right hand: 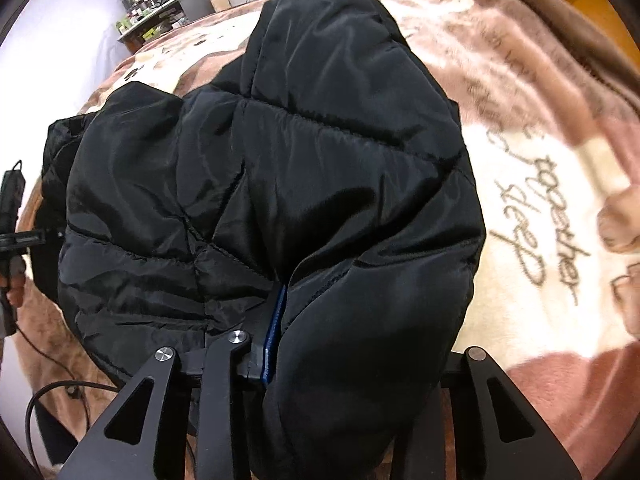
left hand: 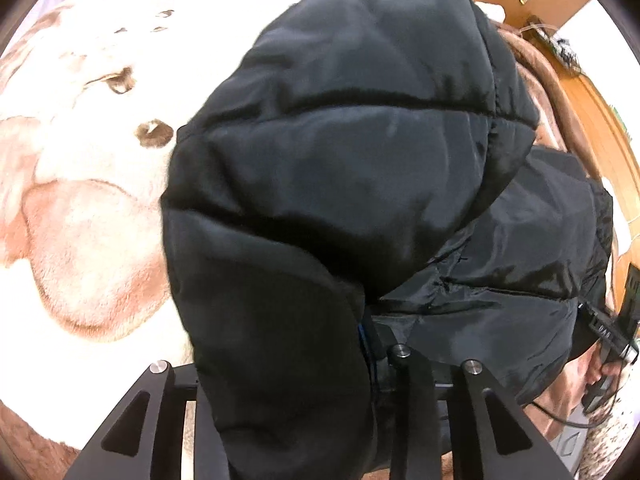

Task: Fold large clothes

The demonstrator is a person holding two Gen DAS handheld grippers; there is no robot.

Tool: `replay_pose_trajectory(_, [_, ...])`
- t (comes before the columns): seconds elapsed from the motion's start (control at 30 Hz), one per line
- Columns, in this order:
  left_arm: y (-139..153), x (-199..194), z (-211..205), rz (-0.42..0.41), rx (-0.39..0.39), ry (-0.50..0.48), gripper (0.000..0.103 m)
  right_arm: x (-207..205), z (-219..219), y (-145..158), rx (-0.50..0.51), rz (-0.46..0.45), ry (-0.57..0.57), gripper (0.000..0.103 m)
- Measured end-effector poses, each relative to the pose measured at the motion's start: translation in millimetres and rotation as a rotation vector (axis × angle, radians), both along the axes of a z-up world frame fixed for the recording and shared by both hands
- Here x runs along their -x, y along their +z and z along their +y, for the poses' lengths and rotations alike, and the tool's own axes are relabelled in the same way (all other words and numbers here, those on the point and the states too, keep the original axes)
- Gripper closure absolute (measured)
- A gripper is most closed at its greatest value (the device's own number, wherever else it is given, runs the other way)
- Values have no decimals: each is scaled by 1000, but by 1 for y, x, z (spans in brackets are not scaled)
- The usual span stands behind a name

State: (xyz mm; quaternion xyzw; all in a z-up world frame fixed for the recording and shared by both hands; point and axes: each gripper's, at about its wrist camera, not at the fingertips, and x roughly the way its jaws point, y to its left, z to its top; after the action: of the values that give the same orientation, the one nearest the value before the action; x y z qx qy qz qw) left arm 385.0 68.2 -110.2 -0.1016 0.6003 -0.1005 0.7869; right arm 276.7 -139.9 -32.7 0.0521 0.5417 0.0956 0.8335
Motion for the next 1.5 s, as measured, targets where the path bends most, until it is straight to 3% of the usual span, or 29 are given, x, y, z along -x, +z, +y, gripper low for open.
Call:
replay_pose_trajectory(0.13, [8,14,2,-44,-19,-19,70,14,18,15,50,-50,-7,73])
replay_pose_trajectory(0.4, [26,29,8,-82,45,-4,72,35,35,44,56,-133,-34,78])
replay_pose_trajectory(0.67, [46,46,33,-134,86,12,73,56,7,59,45,-187,-35,80])
replay_pose_trajectory(0.77, [53,48,52,-144,95,23,73,56,5,60,25,-188,-39,80])
replay_pose_trajectory(0.9, [31,46,63,-100,72,27,72,49,-2,42,-21,-113,-72,79])
replay_pose_trajectory(1.0, [10,51,58,-78,56,46,72,44,-6,23,-18,-60,-101,74])
replay_pose_trajectory(1.1, [6,49,60,-74,44,46,71,38,-10,7,23,-17,-77,58])
replay_pose_trajectory(1.17, [7,49,58,-65,40,44,70,28,-22,-11,-39,69,-67,47])
replay_pose_trajectory(1.23, [5,48,54,-60,23,40,70,21,-33,-22,-98,100,-72,39])
replay_pose_trajectory(1.43, [-1,45,50,-41,-4,41,68,5,-60,-64,-360,212,-37,27])
replay_pose_trajectory(1.5, [-2,45,48,-38,-13,34,68,2,-60,-74,-394,226,-10,25])
